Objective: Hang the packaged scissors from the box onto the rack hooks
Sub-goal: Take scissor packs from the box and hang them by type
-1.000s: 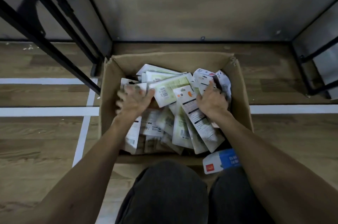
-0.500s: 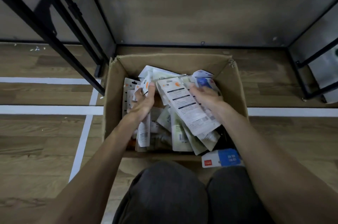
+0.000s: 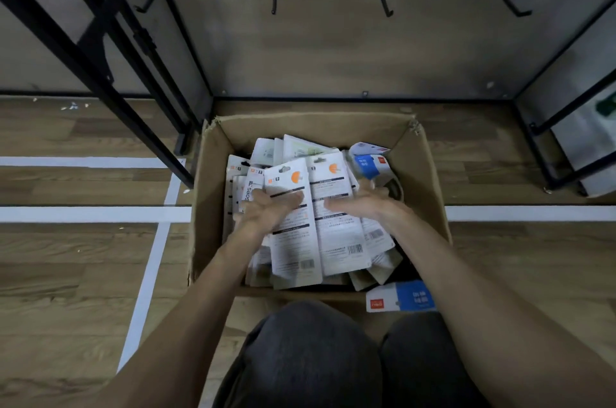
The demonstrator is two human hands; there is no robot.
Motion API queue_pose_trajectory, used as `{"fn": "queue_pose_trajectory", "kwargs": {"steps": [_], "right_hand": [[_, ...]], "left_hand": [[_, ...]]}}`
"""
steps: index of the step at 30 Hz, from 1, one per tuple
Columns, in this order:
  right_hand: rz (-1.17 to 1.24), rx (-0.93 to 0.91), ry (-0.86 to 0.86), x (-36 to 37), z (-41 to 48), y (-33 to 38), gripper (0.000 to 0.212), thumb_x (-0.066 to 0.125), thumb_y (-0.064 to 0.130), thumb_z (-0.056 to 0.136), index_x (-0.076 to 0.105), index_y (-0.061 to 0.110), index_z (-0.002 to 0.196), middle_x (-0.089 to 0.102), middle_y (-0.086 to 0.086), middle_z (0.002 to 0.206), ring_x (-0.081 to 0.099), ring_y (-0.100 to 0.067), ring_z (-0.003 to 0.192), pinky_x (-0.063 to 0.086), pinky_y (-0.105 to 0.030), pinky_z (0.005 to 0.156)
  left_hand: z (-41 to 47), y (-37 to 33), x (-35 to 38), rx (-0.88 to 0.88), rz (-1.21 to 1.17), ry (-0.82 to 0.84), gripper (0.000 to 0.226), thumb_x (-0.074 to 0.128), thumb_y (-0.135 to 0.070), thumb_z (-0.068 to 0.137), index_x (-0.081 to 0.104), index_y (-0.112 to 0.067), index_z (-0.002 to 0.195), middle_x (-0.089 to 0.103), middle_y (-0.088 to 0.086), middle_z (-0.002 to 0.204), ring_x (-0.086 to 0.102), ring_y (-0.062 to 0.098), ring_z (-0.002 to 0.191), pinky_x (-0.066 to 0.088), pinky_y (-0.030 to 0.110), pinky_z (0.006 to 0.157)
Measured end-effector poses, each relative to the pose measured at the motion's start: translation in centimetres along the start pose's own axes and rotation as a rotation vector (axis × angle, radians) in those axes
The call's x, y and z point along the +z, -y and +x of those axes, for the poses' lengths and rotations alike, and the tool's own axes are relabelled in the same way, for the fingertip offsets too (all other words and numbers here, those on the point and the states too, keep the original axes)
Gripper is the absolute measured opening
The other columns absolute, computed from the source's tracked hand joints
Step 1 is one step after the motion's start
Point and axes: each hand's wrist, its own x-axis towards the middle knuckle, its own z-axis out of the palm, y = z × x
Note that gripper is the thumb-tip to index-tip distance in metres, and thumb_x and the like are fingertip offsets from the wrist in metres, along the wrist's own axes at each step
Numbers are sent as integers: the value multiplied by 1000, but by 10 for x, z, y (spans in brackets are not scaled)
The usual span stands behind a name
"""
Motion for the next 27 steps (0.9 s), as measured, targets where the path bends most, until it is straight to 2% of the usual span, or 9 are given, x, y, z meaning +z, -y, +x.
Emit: {"fn": "queue_pose_trajectory", "kwargs": {"steps": [2, 6, 10, 13, 17, 19, 21, 23, 27], "right_hand": [[-63, -3, -29, 2, -4, -2, 121, 78, 64, 73, 4, 23, 159, 13, -10, 165, 22, -32, 149, 28, -44, 117], [-49, 18, -8, 4, -3, -2, 131, 80, 65, 69, 1, 12, 158, 11, -9, 166, 20, -30, 151, 27, -44, 120], [7, 88, 2, 5, -2, -1, 142, 79, 75, 59, 0, 13, 159, 12, -12, 166, 20, -33, 150, 26, -47, 120], [47, 57, 16, 4, 2, -3, 152, 78, 87, 35, 18, 20, 158, 27, -4, 162, 34, -29, 145, 34, -46, 116], [148, -195, 68, 4, -9, 13, 72, 77, 52, 77, 53, 31, 141, 56, 8, 142, 52, -17, 131, 40, -40, 113], [237, -211, 66, 4, -14, 17, 61, 81, 45, 76, 61, 31, 132, 64, 8, 132, 58, -16, 123, 45, -39, 108], [210, -145, 54, 5, -14, 14, 87, 80, 53, 73, 45, 25, 147, 45, -3, 151, 42, -26, 140, 37, -46, 115], [33, 52, 6, 8, -12, 5, 127, 76, 73, 64, 10, 20, 159, 10, -11, 164, 17, -34, 150, 26, -51, 119], [109, 90, -10, 15, 41, -28, 155, 75, 92, 23, 23, 31, 155, 24, -3, 162, 35, -27, 143, 36, -50, 113]], "left_hand": [[-7, 2, 8, -28, 132, -113, 102, 66, -68, 83, 19, -15, 156, 15, 18, 160, 15, 40, 148, 24, 50, 117], [-12, 9, 20, 61, 188, -232, 93, 70, -58, 86, 24, -9, 151, 22, 19, 152, 21, 38, 143, 27, 48, 115], [3, 19, 3, 65, 94, -95, 108, 80, -67, 66, 36, -9, 145, 42, 14, 147, 44, 33, 135, 47, 43, 107], [9, 31, -11, 124, -113, 57, 86, 87, -59, 66, 48, -15, 129, 64, -1, 123, 61, 19, 111, 59, 36, 78], [3, 23, -14, 236, -167, 112, 51, 85, -44, 80, 63, -21, 120, 71, -9, 108, 67, 14, 108, 51, 19, 75], [-7, 19, -18, 255, -193, 128, 18, 78, -33, 88, 67, -28, 101, 71, -15, 95, 68, 8, 100, 49, 13, 73], [-12, 20, -21, 255, -222, 178, 30, 82, -41, 83, 68, -27, 106, 74, -10, 104, 68, 17, 110, 53, 25, 90], [-13, 24, -16, 224, -247, 188, 65, 83, -48, 79, 55, -20, 131, 65, -9, 120, 61, 22, 123, 49, 36, 98], [-10, 27, -1, 126, -227, 80, 98, 81, -36, 84, 17, -8, 152, 48, 5, 141, 48, 30, 133, 46, 40, 102]]}}
